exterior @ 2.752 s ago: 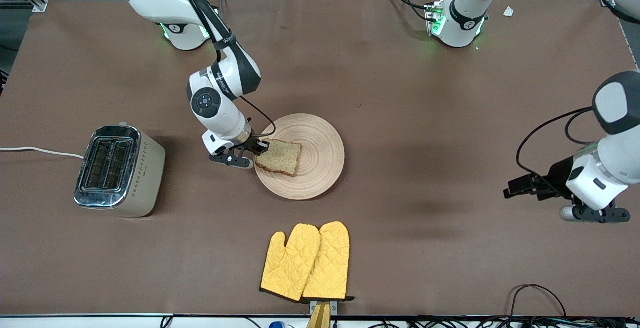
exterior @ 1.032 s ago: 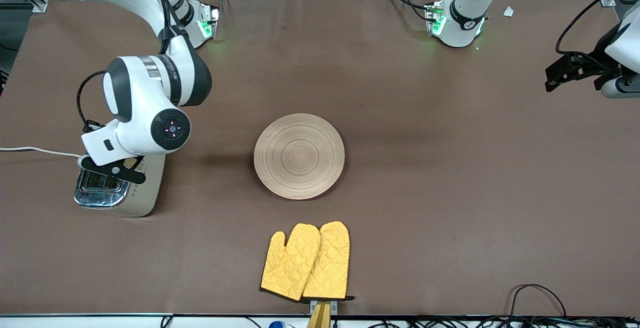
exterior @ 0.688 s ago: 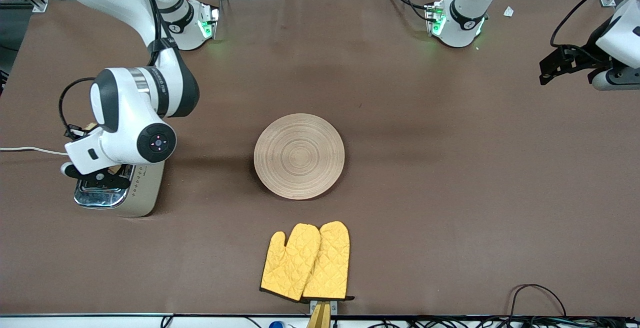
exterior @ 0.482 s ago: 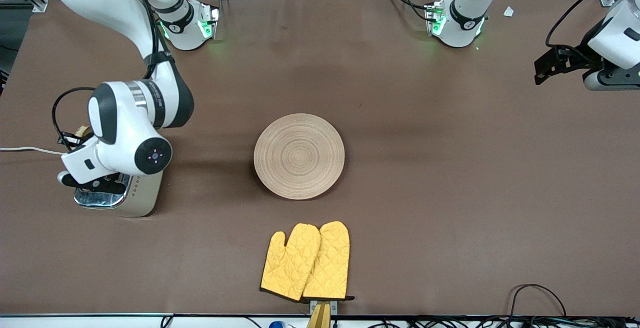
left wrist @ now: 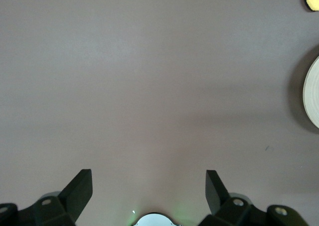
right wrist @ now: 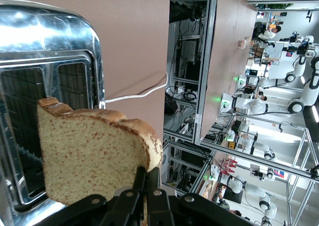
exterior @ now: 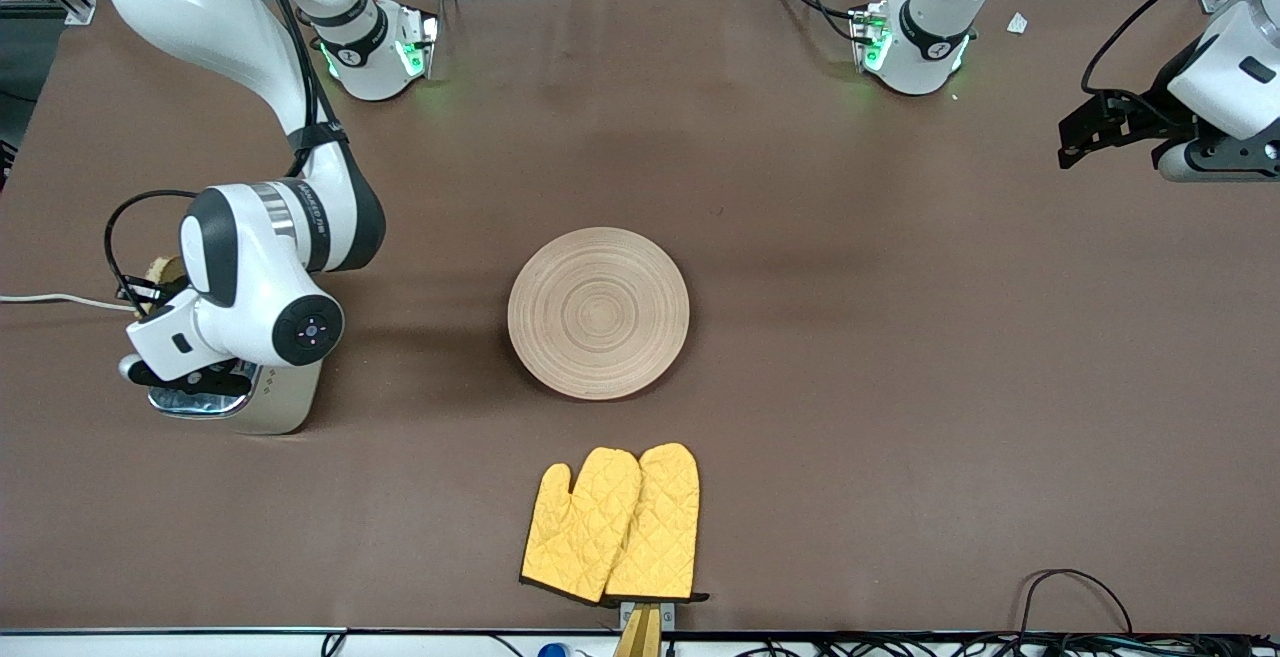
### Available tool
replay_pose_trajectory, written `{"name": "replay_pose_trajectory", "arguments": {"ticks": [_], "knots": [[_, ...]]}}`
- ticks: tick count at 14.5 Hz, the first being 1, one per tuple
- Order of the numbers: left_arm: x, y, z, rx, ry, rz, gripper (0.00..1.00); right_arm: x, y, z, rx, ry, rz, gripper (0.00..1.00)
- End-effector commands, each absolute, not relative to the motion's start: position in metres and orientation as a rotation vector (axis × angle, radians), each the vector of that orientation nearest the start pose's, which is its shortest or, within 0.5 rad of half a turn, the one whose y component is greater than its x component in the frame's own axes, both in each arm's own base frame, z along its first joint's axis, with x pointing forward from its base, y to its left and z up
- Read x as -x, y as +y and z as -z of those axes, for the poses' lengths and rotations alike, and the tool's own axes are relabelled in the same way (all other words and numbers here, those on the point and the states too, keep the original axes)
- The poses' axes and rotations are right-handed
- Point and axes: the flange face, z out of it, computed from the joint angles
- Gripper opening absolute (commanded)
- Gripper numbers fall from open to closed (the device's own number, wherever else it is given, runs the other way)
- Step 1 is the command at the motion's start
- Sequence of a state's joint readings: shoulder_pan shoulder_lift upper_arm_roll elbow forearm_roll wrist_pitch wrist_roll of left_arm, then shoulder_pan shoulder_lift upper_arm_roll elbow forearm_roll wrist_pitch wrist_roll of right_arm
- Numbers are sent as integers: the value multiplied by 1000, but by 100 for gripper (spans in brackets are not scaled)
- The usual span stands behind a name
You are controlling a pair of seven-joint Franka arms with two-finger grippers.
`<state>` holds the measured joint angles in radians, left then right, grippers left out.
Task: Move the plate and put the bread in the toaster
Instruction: 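Lower the bread into the toaster slot with the right gripper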
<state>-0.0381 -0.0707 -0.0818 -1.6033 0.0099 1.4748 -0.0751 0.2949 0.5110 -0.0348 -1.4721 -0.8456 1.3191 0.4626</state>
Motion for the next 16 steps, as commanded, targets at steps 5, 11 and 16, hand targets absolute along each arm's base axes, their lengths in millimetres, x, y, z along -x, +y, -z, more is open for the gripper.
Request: {"name": "replay_pose_trajectory", "arguments": {"ticks": [5,11,16], "knots": [[-518,-62,-639,3126,78,-47,100,-651,103,-371,-2069,-78,280,0],[-519,-62,-644,3130,69,-23,100,-661,101,-367,-2080,-75,254,0],[-523,-61,-638,3128,66,-39,100,-674,102,-384,-2071,-41,208,0]]}}
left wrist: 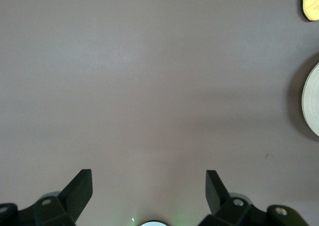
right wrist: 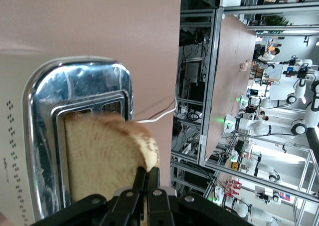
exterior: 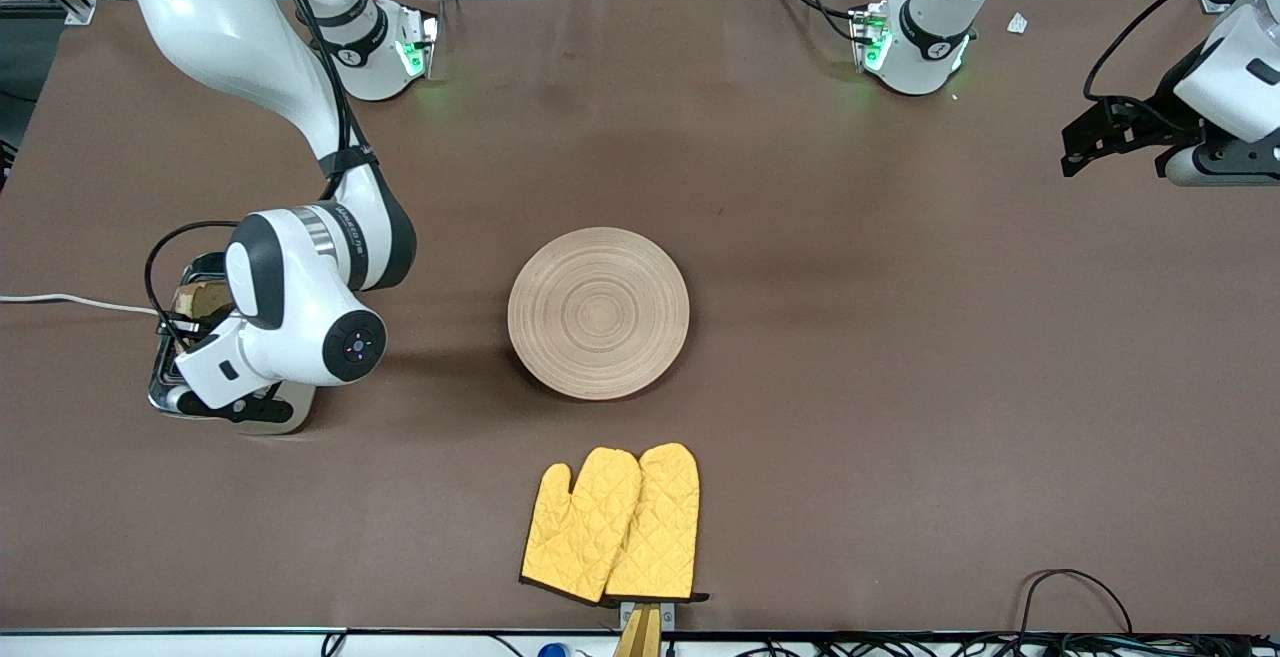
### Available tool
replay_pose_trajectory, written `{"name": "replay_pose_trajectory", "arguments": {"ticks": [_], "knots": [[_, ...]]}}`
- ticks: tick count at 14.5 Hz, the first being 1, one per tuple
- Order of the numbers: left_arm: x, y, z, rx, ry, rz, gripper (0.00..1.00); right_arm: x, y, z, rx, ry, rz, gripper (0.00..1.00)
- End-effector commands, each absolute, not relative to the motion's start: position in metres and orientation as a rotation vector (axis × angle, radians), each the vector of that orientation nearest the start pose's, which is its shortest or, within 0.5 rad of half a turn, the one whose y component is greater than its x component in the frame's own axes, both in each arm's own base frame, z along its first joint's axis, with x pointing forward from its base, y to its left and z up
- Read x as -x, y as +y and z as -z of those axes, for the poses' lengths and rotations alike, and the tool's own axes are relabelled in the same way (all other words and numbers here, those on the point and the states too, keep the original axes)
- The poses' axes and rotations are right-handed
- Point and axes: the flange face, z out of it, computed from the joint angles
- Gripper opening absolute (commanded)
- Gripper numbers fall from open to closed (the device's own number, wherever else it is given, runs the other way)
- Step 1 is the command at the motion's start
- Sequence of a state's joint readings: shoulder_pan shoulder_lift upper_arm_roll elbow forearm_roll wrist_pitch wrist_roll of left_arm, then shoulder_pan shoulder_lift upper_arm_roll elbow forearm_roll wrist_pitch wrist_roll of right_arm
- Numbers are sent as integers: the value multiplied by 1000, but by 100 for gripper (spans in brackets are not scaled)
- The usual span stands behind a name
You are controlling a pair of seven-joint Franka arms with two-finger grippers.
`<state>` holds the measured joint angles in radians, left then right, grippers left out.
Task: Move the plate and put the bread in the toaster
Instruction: 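Lower the bread into the toaster slot with the right gripper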
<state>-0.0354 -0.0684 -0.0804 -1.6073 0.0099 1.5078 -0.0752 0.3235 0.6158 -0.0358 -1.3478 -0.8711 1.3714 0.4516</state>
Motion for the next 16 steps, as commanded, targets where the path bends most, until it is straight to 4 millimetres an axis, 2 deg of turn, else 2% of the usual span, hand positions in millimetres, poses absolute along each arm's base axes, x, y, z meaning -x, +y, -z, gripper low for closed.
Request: {"name": "replay_pose_trajectory", "arguments": {"ticks": [1,4,5,6,7,8,9,14,16], "knots": [[-523,-61,-638,3128,71,-42,100,-674,102,-385,-2070,-37,209,0],[-527,-64,-632,3123,81,-55,100,-674,101,-386,-2069,-43,208,3],[-527,-65,-631,3121,83,-58,100,-674,101,-386,-2069,-48,205,25],[-527,-66,-631,3122,85,-58,100,-674,99,-386,-2069,-56,205,55],[-527,-66,-630,3124,88,-63,100,-674,99,-385,-2073,-59,209,71],[-528,-66,-628,3123,88,-70,100,-674,97,-384,-2081,-61,213,94],[-528,-66,-627,3123,88,-77,100,-674,94,-384,-2083,-68,216,100],[-529,-66,-626,3123,88,-72,100,-674,93,-384,-2096,-72,219,100],[-529,-65,-627,3124,86,-70,100,-674,84,-389,-2198,-113,242,100]]}}
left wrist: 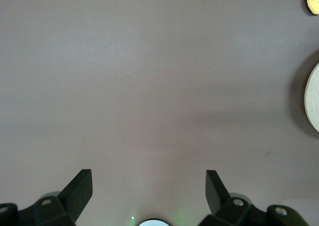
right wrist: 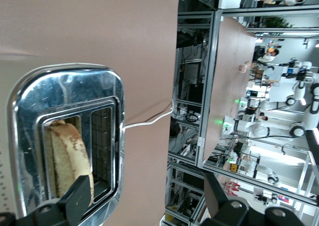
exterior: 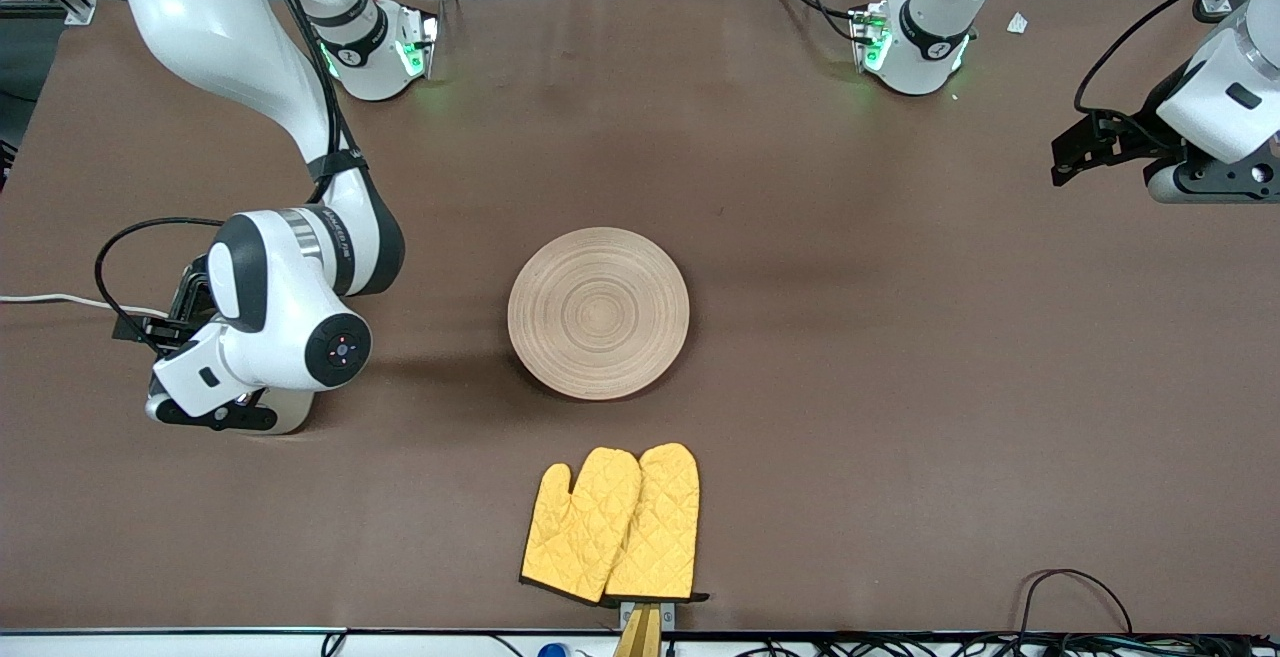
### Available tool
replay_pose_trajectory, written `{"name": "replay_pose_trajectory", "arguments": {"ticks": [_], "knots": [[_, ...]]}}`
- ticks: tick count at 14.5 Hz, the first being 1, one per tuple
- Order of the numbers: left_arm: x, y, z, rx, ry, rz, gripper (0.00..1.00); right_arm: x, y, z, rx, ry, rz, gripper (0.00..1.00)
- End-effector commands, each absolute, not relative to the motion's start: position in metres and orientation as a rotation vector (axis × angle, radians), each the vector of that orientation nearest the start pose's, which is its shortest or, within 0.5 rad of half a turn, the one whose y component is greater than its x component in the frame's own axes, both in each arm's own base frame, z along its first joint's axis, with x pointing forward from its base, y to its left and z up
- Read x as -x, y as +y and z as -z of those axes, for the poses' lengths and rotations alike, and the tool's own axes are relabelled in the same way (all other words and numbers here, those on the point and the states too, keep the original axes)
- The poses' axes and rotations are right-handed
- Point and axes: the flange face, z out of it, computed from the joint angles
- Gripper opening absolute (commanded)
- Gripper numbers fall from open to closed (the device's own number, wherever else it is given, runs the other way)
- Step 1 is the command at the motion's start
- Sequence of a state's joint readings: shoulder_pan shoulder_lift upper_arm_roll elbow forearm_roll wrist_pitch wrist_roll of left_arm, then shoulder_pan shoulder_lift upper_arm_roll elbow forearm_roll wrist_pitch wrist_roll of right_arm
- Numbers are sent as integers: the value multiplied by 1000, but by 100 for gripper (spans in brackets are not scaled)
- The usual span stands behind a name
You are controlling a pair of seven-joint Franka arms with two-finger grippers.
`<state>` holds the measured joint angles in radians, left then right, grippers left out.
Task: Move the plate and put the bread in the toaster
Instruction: 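Lower the bread into the toaster slot with the right gripper, then open the right gripper and raise it away from the toaster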
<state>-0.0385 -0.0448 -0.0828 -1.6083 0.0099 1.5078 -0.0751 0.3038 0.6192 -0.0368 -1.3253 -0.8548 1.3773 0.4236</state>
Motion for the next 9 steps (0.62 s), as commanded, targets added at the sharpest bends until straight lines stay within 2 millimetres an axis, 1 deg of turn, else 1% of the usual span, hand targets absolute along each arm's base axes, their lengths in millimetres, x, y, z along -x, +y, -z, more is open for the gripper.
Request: {"name": "replay_pose_trajectory", "arguments": {"ticks": [1,3,4,6,7,8,9], "knots": [[-529,-65,-629,3124,81,-65,100,-675,74,-408,-2278,-163,238,100],[-529,-64,-633,3122,54,-50,100,-667,67,-444,-2414,-234,234,100],[-528,-62,-635,3123,45,-46,100,-660,62,-467,-2496,-279,231,100],[-526,-60,-638,3123,40,-43,100,-648,45,-513,-2654,-381,201,100],[-525,-59,-640,3123,37,-38,100,-641,41,-537,-2735,-419,163,100],[-524,-58,-642,3123,37,-38,100,-634,39,-556,-2807,-448,126,100],[-524,-57,-642,3123,32,-38,100,-626,31,-567,-2852,-478,113,100]]}}
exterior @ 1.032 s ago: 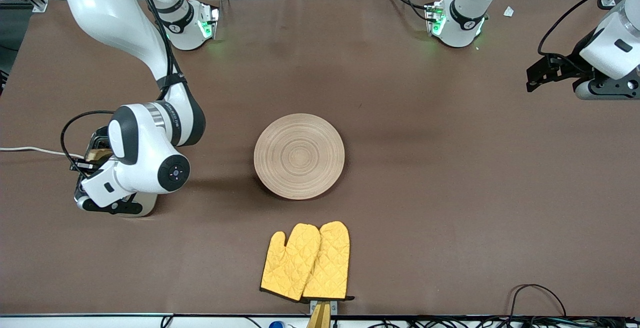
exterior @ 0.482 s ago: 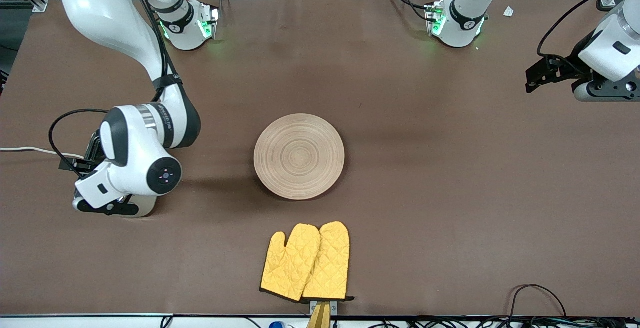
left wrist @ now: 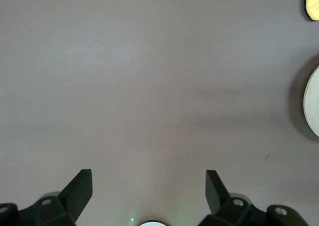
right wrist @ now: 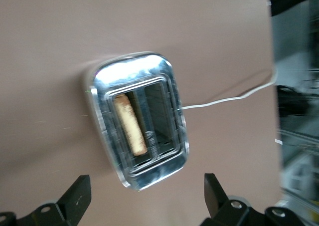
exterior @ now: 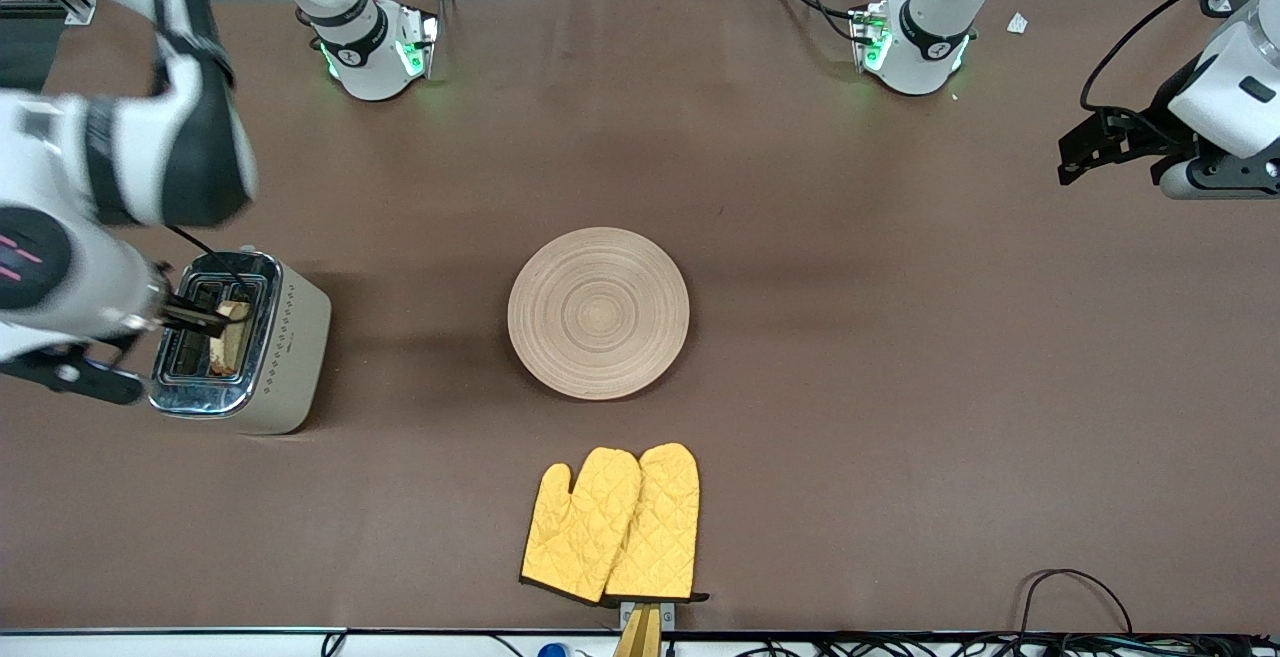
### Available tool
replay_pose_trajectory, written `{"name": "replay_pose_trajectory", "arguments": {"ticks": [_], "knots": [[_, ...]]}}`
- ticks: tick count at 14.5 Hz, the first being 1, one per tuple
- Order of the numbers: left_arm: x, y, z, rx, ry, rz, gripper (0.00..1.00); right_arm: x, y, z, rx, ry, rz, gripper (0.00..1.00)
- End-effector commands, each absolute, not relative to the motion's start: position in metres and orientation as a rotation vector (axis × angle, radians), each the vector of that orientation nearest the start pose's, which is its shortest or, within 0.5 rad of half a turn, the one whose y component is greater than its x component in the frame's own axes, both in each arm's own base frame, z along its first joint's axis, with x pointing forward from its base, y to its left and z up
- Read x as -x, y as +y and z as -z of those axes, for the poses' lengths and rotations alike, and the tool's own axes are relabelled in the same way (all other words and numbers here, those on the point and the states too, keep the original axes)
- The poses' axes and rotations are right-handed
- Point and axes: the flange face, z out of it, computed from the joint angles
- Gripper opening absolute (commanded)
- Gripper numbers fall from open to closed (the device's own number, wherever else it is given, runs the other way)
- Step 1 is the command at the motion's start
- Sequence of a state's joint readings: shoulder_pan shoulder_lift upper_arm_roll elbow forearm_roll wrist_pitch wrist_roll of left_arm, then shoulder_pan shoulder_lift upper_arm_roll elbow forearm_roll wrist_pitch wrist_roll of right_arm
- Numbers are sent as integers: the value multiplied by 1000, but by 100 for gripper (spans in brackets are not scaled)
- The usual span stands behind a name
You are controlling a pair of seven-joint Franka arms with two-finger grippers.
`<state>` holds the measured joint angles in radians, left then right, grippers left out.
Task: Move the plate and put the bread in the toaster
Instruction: 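Open the right gripper and raise it away from the toaster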
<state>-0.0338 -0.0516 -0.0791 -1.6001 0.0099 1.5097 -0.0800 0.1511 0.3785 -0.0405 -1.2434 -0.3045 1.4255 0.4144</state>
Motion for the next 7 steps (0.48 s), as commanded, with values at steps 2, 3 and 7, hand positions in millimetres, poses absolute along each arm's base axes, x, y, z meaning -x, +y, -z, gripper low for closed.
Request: {"name": "replay_pose_trajectory", "arguments": {"ticks": [2,3,7], "knots": [[-525,-56,-639,3123,28,-46,100,-605,11,-588,3197,605,-69,100],[-526,-56,-639,3123,28,-43,100,-592,0,-597,3134,608,-54,100],[-525,-55,-640,3123,28,-39,100,-551,-2,-616,3093,501,12,100]]}}
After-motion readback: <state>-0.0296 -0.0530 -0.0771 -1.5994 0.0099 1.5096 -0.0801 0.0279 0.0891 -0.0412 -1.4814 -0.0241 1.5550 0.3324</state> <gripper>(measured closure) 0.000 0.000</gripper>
